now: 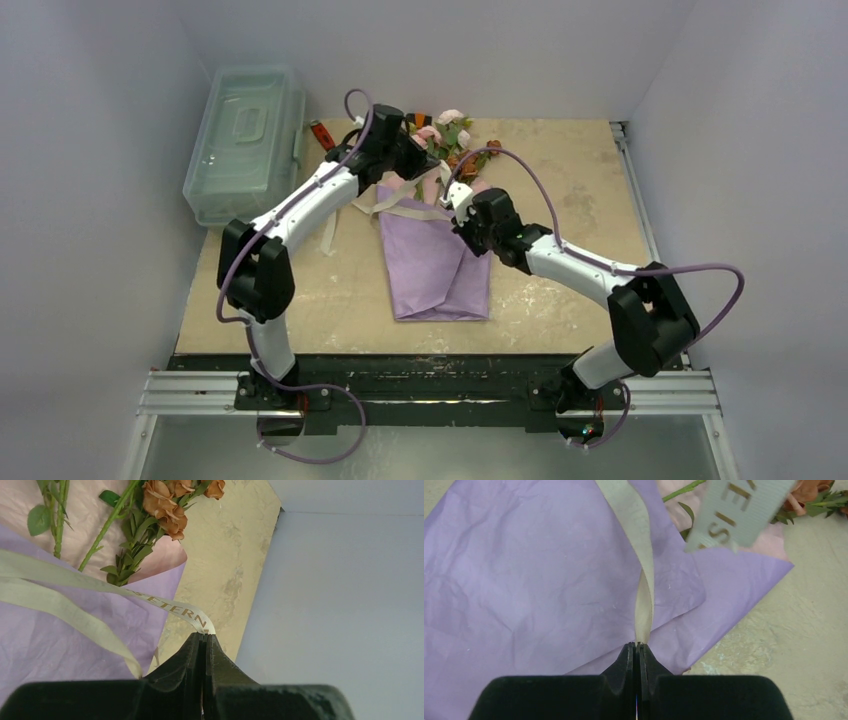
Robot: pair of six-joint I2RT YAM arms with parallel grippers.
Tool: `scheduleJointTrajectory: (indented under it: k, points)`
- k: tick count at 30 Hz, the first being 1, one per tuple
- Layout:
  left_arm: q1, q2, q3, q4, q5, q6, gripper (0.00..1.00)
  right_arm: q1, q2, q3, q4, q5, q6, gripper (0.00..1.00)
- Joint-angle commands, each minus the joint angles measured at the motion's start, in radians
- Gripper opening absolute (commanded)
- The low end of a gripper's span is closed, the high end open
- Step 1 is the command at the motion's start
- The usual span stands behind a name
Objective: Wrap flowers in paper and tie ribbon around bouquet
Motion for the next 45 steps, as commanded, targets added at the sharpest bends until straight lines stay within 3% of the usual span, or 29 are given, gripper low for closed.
scheduleJointTrajectory:
  k: [1, 8, 20, 27, 45]
  points:
    - [-0.039, 0.055, 0.086, -0.017, -0.065, 0.020, 0.00, 0.015, -0.052, -0.016, 0.049, -0.027, 0.015, 0.02]
    - [-0.079, 0.184, 0.177, -0.106, 0.008, 0.153, 0.00, 0.016, -0.082, -0.008, 0.070, 0.038, 0.008, 0.02]
    - [-0.098, 0.201, 0.169, -0.203, 0.174, 0.319, 0.00, 0.016, -0.069, 0.001, 0.097, 0.064, -0.011, 0.02]
    - [-0.100, 0.339, 0.345, -0.453, 0.258, 0.445, 0.03, 0.015, -0.028, 0.022, 0.109, 0.100, -0.044, 0.02]
    - [-0.095, 0.513, 0.548, -0.523, 0.157, 0.524, 0.11, -0.003, 0.045, 0.084, 0.169, 0.103, -0.083, 0.02]
